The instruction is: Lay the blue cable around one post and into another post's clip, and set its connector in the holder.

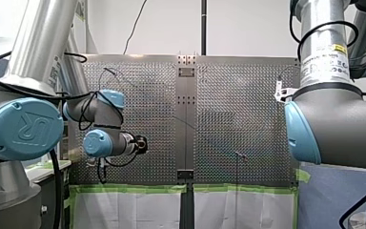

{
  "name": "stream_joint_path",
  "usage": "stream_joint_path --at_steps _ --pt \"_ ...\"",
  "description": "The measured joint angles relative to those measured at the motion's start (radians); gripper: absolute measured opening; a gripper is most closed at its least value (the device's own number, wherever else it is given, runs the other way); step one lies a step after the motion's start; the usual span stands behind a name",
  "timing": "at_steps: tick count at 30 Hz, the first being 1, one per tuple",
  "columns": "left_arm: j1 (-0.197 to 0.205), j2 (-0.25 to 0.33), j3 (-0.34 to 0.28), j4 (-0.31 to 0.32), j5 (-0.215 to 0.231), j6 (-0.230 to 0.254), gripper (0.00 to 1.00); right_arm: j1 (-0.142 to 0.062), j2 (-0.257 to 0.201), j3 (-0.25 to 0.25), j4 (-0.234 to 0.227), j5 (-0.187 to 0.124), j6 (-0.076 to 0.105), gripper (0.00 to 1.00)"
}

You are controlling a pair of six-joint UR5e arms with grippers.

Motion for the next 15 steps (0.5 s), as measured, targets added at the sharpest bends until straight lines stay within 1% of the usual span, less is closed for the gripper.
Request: stream_joint_path --at_steps 5,10,15 --pt "0.0 0.0 0.0 0.0 0.0 0.0 1.0 0.0 0.001 -0.009 0.015 0.002 0.011 0.0" --pt "0.0 0.0 0.0 0.0 0.0 0.0 1.0 0.0 0.001 -0.012 0.018 0.003 0.023 0.0" --pt "0.0 0.0 0.001 -0.001 0.0 0.0 1.0 0.0 0.003 -0.017 0.018 0.004 0.027 0.0"
